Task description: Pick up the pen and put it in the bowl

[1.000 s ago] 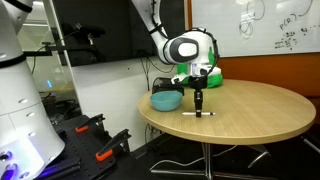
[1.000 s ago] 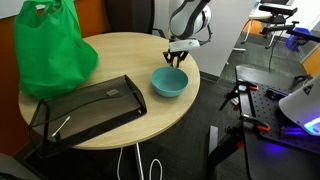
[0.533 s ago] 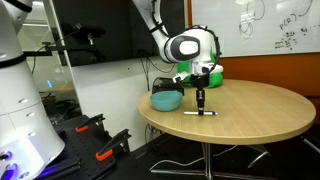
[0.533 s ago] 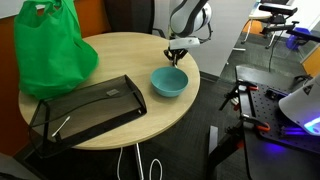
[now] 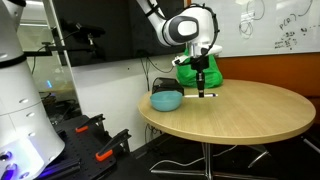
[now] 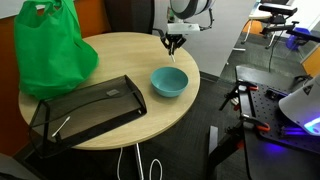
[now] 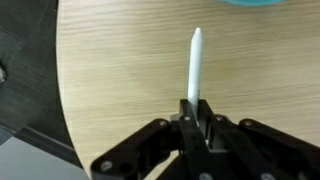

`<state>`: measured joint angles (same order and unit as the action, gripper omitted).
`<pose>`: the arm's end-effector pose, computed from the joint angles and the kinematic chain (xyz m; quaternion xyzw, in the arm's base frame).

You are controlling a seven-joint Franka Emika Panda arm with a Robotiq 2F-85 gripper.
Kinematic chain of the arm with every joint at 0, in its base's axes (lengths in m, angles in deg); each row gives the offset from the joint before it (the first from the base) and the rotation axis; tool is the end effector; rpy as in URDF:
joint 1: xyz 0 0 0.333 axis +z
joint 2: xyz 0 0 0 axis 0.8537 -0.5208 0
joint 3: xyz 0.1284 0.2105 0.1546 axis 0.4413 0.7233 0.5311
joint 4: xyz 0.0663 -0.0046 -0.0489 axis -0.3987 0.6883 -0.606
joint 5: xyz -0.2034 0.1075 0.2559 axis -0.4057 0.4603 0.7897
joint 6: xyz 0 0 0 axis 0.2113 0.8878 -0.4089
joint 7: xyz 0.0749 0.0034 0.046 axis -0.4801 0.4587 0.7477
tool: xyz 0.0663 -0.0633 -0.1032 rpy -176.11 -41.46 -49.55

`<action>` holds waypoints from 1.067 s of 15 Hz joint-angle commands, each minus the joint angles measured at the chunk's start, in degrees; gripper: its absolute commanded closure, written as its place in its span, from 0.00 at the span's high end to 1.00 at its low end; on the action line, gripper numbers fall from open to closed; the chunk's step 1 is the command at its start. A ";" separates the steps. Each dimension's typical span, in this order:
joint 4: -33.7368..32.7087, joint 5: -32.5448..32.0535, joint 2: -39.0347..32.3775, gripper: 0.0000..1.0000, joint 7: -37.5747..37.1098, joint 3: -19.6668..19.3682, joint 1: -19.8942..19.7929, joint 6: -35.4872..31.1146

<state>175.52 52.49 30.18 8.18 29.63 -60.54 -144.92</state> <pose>0.5210 -0.1727 0.1862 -0.8589 0.5114 -0.0283 0.0006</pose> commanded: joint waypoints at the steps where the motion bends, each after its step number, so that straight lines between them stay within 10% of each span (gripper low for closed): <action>1: 4.19 0.36 5.74 0.03 -0.79 1.49 0.91 1.51; 13: 12.64 4.50 11.57 0.03 3.30 12.65 2.50 3.77; 14: 12.80 4.11 11.29 0.37 2.41 12.59 2.89 3.73; 16: 13.05 5.19 11.32 0.45 3.09 13.00 2.42 4.09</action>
<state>187.99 55.27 40.47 9.34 42.20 -57.49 -142.28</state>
